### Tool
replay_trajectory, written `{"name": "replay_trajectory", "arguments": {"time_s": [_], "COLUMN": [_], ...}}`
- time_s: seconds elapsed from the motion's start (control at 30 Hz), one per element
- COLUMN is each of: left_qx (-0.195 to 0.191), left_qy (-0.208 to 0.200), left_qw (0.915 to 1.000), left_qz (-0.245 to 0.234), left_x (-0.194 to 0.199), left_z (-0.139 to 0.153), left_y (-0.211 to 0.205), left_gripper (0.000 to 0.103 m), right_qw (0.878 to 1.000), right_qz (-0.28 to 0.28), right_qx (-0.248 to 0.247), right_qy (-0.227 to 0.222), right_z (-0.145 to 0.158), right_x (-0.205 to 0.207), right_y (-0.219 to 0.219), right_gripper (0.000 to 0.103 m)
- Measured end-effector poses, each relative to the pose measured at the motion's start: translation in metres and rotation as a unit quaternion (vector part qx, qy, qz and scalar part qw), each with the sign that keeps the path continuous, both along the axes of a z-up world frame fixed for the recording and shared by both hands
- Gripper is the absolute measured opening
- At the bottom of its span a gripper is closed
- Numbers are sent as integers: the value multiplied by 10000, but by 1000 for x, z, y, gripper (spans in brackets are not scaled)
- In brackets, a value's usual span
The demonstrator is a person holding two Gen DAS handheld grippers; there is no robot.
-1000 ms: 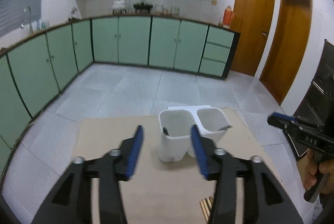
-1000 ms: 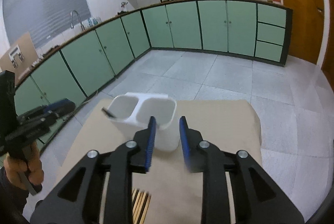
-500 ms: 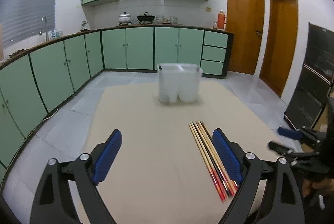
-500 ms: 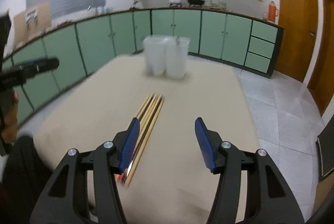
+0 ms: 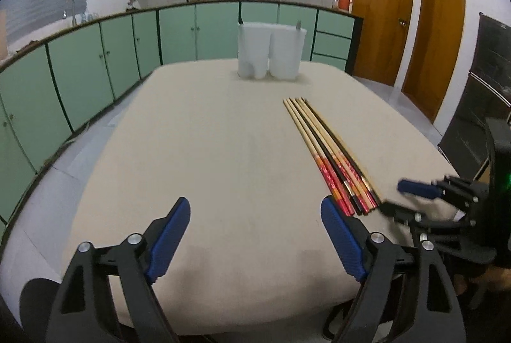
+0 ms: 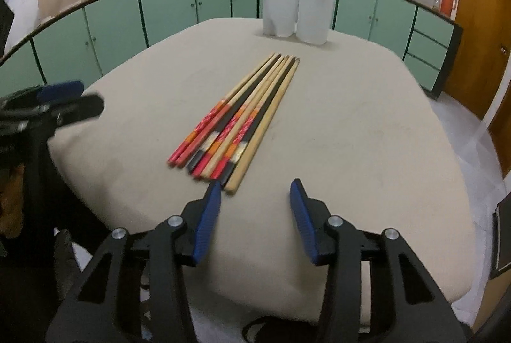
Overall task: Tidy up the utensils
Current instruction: 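Move both open tools back over the chopsticks on the table, then grasp a red-patterned chopstick with the left tool while the right tool grasps a plain wooden chopstick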
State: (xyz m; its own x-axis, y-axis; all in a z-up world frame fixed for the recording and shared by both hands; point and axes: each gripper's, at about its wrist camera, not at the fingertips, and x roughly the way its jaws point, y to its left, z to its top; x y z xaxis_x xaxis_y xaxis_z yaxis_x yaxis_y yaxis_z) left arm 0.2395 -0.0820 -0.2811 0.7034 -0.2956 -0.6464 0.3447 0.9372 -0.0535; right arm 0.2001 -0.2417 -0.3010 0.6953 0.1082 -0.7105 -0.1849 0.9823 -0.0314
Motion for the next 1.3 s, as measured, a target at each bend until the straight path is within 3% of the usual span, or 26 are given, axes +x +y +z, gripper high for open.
{"name": "replay_trajectory", "arguments": {"time_s": [0.3, 0.67, 0.83, 0.9, 1.0, 1.07, 1.17, 1.3], "left_qx": [421, 522, 548, 529, 493, 455, 501, 398], "left_qy": [238, 328, 263, 242, 148, 75, -65, -89], "left_qw": [9969, 9978, 9971, 9972, 9976, 9982, 9987, 9979], "left_qz": [-626, -254, -456, -470, -473, -388, 20, 498], "left_x": [-1, 15, 15, 19, 26, 30, 34, 34], "left_z": [-25, -31, -30, -32, -31, -31, -31, -31], "left_y": [-50, -46, -51, -55, -58, -59, -58, -50], "left_gripper": [80, 79, 79, 78, 60, 36, 8, 6], "right_qw": [9996, 9993, 9997, 9997, 9996, 9988, 9956, 9906], "right_qz": [-229, -301, -192, -204, -277, -472, -920, -1342], "right_qx": [193, 239, 133, 111, 90, 25, 6, 50], "right_qy": [-13, 1, -20, -33, -68, -113, -197, -251], "right_z": [4, 1, 0, -2, -1, -1, -3, -4], "right_x": [1, 7, 9, 13, 19, 21, 20, 17], "right_y": [-28, -34, -25, -24, -24, -24, -26, -30], "right_gripper": [43, 43, 43, 36, 20, 6, 6, 6]}}
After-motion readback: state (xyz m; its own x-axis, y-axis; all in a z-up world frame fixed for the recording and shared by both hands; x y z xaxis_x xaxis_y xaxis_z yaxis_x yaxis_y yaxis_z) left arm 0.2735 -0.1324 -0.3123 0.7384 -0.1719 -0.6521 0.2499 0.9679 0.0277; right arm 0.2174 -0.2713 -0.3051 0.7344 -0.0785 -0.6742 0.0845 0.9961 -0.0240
